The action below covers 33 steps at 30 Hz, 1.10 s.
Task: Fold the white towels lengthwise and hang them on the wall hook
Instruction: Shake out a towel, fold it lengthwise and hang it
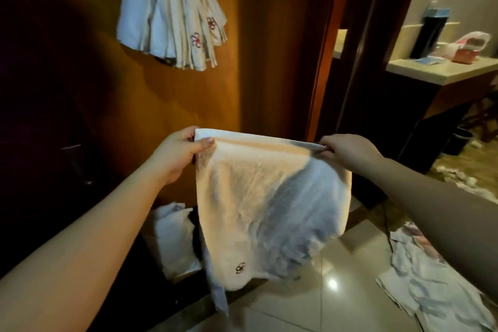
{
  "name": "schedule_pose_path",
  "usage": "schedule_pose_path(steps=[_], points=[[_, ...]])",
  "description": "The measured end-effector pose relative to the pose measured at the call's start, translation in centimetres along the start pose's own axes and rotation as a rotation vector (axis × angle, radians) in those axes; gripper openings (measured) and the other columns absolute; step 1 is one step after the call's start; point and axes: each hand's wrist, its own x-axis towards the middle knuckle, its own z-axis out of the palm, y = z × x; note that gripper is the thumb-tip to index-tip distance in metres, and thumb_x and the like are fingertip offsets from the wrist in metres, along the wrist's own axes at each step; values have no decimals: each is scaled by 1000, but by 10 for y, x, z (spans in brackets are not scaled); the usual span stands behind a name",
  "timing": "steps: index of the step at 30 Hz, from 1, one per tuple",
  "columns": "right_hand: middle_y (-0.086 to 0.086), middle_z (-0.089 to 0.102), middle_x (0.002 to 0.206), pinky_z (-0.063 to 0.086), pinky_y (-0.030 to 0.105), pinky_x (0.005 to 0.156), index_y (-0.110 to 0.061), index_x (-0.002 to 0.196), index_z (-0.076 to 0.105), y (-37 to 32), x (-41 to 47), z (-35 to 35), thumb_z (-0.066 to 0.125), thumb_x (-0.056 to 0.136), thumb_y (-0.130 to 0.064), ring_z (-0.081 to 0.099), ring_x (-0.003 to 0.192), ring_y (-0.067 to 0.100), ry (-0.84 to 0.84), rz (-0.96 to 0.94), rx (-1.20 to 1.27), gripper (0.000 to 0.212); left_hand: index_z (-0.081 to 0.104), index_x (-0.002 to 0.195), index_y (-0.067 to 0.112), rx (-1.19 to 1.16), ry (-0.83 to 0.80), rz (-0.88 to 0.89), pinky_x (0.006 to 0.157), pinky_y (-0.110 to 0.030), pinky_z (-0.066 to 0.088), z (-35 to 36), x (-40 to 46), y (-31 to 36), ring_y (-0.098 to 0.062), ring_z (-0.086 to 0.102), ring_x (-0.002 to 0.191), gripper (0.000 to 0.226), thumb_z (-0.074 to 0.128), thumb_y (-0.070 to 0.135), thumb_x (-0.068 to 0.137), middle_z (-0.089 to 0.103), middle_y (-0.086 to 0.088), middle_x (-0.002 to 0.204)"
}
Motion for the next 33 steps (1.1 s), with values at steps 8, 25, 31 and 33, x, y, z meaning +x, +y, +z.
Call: schedule_pose_path(steps=[8,25,31,33], points=[[4,64,99,48,36,76,-18,99,70,-38,14,44,57,94,-22,60,90,23,-102,130,221,15,67,103,9,-244,100,147,72,-29,59,-38,-43,18,-18,71,80,11,62,11,93,75,-5,90],[-4,66,66,42,26,51,-27,139,47,-181,-38,-9,51,98,-34,58,53,10,-304,139,981,41,66,106,7,-614,513,-87,67,-37,59,-78,-91,-16,-23,75,78,18,51,16,102,76,-11,91],[5,65,81,29,22,42,-20,119,65,-230,-67,-33,44,100,-7,52,50,14,-359,134,1686,32,68,118,5,-569,503,-51,79,-39,61,-35,-117,-24,-28,74,94,25,56,18,100,75,-15,105],[5,66,80,29,24,44,-20,106,72,-237,-76,-42,43,100,-4,56,52,15,-339,65,1692,33,69,118,6,-515,459,-36,90,-46,57,-19,-126,-25,-33,72,101,27,58,21,99,74,-17,107]])
